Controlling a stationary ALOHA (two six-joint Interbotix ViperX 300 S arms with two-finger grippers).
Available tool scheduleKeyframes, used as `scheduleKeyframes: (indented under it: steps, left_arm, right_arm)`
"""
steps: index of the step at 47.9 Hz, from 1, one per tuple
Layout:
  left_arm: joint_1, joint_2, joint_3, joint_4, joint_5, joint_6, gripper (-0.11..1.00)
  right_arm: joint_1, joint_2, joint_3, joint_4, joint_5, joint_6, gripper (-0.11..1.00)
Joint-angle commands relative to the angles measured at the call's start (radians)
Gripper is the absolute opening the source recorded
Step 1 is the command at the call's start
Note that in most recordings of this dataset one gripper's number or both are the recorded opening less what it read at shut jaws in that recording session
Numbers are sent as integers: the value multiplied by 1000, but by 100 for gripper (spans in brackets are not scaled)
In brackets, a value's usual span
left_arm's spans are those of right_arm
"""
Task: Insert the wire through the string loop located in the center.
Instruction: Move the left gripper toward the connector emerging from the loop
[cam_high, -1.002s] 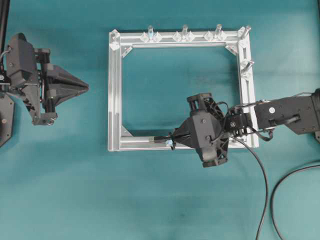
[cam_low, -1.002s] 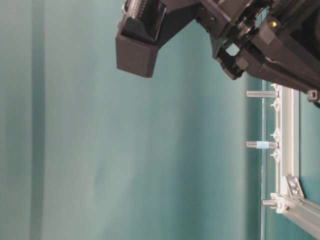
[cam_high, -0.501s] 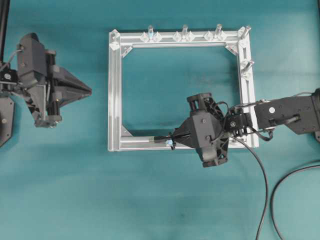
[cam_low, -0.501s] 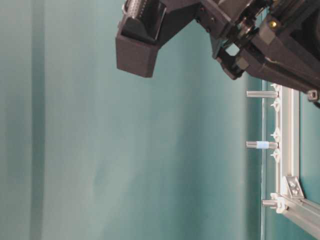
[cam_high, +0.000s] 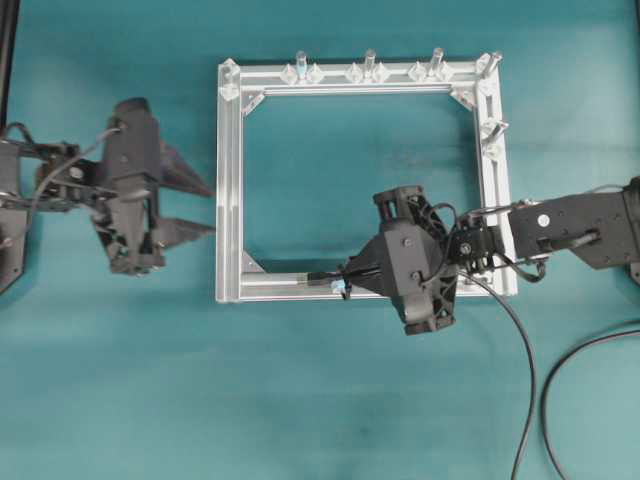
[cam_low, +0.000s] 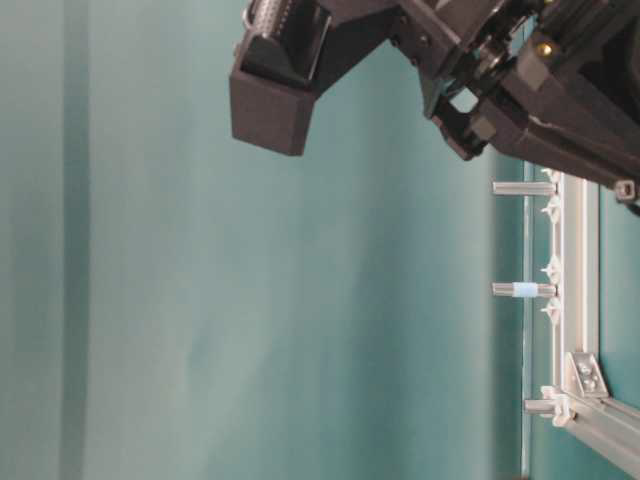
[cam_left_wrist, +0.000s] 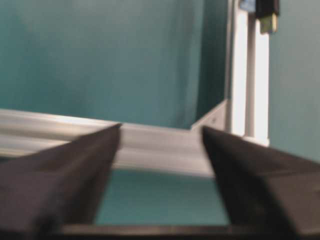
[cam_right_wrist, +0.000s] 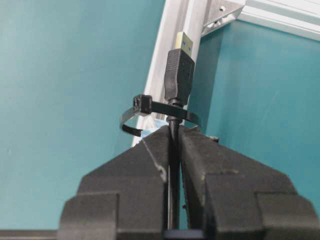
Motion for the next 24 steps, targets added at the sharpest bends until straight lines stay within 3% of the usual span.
scheduleKeyframes:
  steps: [1, 4, 24]
  left_arm:
    - [-5, 31, -60, 3, -2, 2, 82]
    - [-9, 55, -78, 3, -2, 3, 87]
    - [-87, 126, -149, 5, 5, -2, 86]
  right_arm:
    - [0, -12, -26, 2, -9, -2, 7]
    - [-2, -12, -26, 2, -11, -2, 7]
    - [-2, -12, -26, 2, -11, -2, 7]
